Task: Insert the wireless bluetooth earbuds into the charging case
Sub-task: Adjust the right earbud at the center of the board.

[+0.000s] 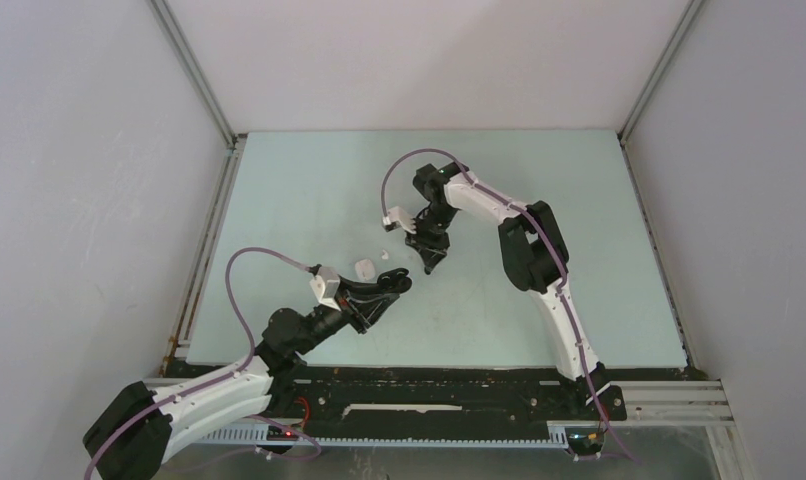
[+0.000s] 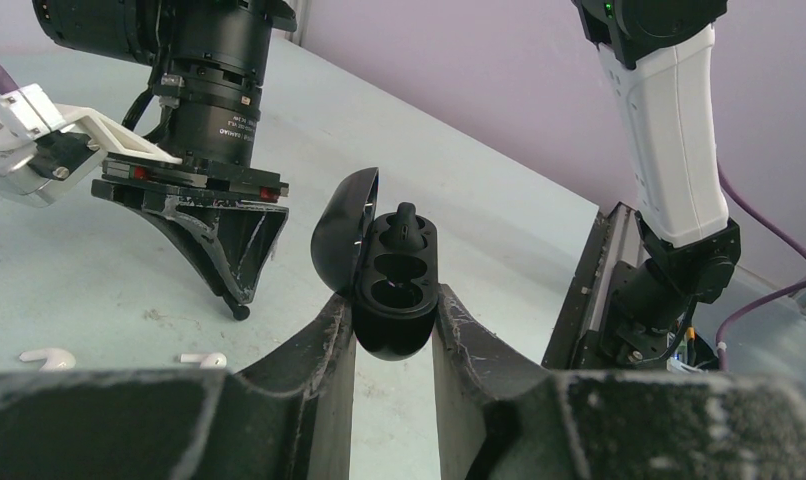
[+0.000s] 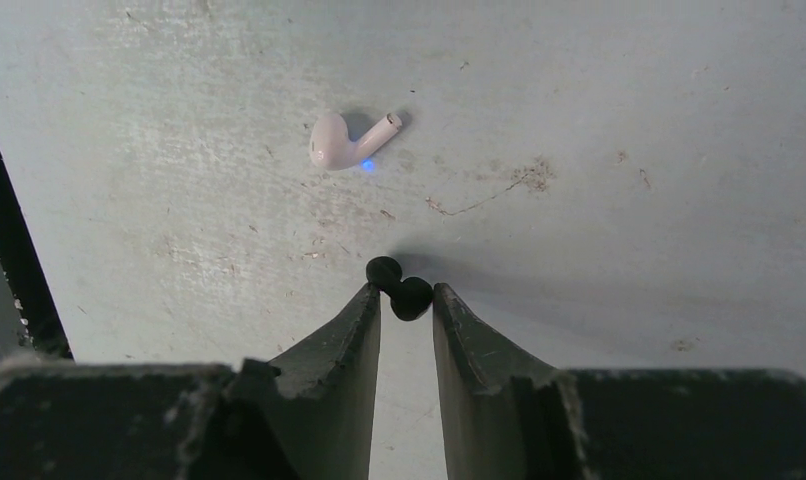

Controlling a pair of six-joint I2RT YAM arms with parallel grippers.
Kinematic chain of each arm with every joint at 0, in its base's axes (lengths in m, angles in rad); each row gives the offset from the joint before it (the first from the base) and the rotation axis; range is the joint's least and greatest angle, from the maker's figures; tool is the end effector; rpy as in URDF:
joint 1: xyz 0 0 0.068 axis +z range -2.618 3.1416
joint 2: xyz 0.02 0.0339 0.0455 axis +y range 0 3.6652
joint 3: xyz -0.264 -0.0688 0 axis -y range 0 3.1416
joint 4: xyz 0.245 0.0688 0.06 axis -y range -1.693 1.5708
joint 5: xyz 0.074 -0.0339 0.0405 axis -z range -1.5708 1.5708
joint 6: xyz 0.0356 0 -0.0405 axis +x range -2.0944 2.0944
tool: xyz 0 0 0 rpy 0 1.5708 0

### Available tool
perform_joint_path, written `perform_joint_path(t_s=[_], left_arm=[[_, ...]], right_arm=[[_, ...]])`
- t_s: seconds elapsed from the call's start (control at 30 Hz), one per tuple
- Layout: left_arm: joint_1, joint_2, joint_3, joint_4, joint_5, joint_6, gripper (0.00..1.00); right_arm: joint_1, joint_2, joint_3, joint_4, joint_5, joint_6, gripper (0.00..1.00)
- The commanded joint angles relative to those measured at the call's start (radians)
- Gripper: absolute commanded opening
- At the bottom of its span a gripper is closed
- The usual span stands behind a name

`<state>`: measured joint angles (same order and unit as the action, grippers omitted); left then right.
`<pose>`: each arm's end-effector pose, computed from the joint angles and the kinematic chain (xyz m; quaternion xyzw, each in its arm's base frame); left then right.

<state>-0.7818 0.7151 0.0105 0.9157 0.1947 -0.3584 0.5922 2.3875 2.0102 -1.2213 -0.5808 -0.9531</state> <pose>0.1035 -0.1125 0.1964 0.2054 0.5958 -0.4692 0.6186 0.3703 0.2726 0.1560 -0.6659 0.6888 0.2840 0.0383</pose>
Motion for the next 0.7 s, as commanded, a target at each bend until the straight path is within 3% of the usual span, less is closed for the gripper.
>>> perform_joint_path(t_s=[0.0,0.67], left_arm=[[0.01,-0.008,-0.076,0.034,0.01,-0.005,0.0],[0.01,-0.017,-0.075,0.026,0.012,-0.008,0.0]], right_arm=[[0.005,-0.076,0.005,0.005,-0.042,-0.013,0.3],[0.01,-0.11,-0.057,-0.038,0.015,-0.043,0.18]])
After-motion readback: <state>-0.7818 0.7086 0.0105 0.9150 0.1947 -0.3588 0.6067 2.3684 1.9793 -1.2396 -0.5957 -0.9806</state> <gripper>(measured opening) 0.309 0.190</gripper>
